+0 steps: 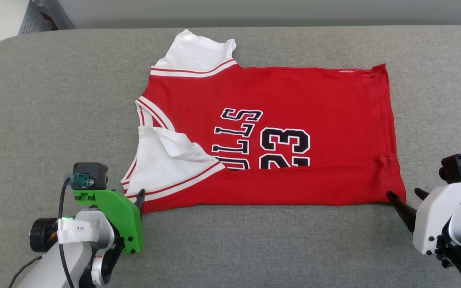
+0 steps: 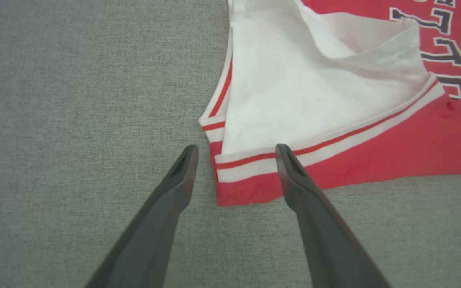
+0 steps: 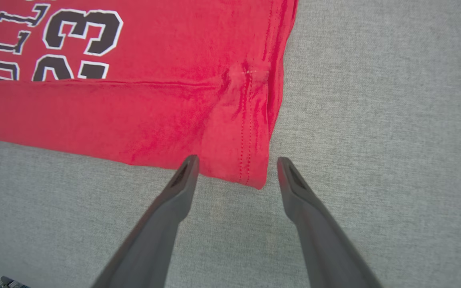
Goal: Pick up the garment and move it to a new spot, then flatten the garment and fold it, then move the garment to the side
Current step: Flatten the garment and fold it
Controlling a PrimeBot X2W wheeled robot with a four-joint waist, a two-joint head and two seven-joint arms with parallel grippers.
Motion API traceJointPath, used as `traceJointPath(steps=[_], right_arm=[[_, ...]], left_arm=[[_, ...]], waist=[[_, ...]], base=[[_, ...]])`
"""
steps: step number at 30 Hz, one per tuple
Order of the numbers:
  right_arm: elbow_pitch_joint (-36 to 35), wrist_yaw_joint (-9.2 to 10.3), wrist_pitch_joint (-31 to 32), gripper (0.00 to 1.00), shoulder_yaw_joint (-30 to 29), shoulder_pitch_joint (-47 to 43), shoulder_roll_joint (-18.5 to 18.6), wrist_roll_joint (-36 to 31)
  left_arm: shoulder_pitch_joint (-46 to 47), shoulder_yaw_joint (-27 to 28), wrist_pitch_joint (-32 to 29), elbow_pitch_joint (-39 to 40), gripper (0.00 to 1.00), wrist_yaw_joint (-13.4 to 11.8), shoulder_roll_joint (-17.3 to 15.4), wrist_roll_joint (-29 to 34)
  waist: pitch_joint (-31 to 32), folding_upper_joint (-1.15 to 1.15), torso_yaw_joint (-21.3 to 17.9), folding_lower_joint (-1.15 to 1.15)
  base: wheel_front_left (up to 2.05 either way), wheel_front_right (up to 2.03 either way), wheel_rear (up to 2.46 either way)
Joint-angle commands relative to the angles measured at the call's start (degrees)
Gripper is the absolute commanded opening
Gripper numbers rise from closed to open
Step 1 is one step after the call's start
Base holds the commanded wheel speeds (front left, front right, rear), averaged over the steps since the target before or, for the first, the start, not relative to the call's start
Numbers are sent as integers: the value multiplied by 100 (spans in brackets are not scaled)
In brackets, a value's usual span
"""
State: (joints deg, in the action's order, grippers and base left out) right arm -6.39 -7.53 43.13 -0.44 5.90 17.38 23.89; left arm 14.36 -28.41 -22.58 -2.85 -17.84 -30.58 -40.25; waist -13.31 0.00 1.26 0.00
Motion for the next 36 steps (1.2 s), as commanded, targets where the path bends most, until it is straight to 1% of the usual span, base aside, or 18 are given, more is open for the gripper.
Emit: traceJointPath(steps=[1,4,9,10,11,14,16,17,18,19,21,25,30,36], right_arm=[[-93,4,41,100,-56,-63,-59,-65],[-196,4,116,100,-150,-113,-164,-123],[-286,4,195,100,-188,-139,-268,-216],[-304,4,198,100,-186,-134,-274,-219],[-330,4,196,100,-200,-111,-293,-231],[-324,4,240,100,-234,-96,-427,-51],[-354,4,276,100,-234,-101,-416,-36],[-369,4,275,100,-240,-99,-397,-51],[-372,4,270,100,-247,-94,-376,-68],[-369,4,261,100,-251,-85,-347,-93],[-357,4,246,100,-264,-71,-328,-125],[-277,4,233,100,-275,-45,-240,-232],[-72,4,274,100,-295,-19,-280,-194],[241,4,295,100,-372,109,-303,-298]], left_arm=[[-92,0,-52,41,100,-106,-55,76],[-133,-8,-134,59,100,-231,-99,118],[-145,40,-81,-133,100,-311,-70,99],[-151,35,-83,-186,100,-301,-73,92],[-120,13,-51,-382,100,-248,-89,106],[-75,-44,-66,-510,100,-65,-76,43],[-78,-116,-211,-603,100,26,-80,-19],[-67,-131,-258,-630,80,60,-66,-58],[-58,-140,-282,-648,37,82,-51,-83],[-53,-164,-326,-665,0,121,-36,-117],[-43,-173,-348,-664,0,165,0,-172],[0,-121,-131,-491,0,198,52,-171],[28,40,210,-80,0,81,37,-81],[-35,57,274,480,0,26,-83,5]], waist=[[-45,0,-31,0],[-131,0,-71,0],[-295,0,-145,0],[-329,0,-155,0],[-413,0,-180,0],[-483,0,-195,0],[-524,0,-194,0],[-542,0,-191,0],[-554,0,-189,0],[-561,0,-184,0],[-547,0,-163,0],[-392,0,-69,0],[-235,0,53,0],[-234,0,147,0]], base=[[0,0,0],[0,0,0],[0,0,0],[0,0,0],[0,0,0],[0,0,0],[0,0,0],[0,0,0],[0,0,0],[0,0,0],[0,0,0],[0,0,0],[0,0,0],[0,0,0]])
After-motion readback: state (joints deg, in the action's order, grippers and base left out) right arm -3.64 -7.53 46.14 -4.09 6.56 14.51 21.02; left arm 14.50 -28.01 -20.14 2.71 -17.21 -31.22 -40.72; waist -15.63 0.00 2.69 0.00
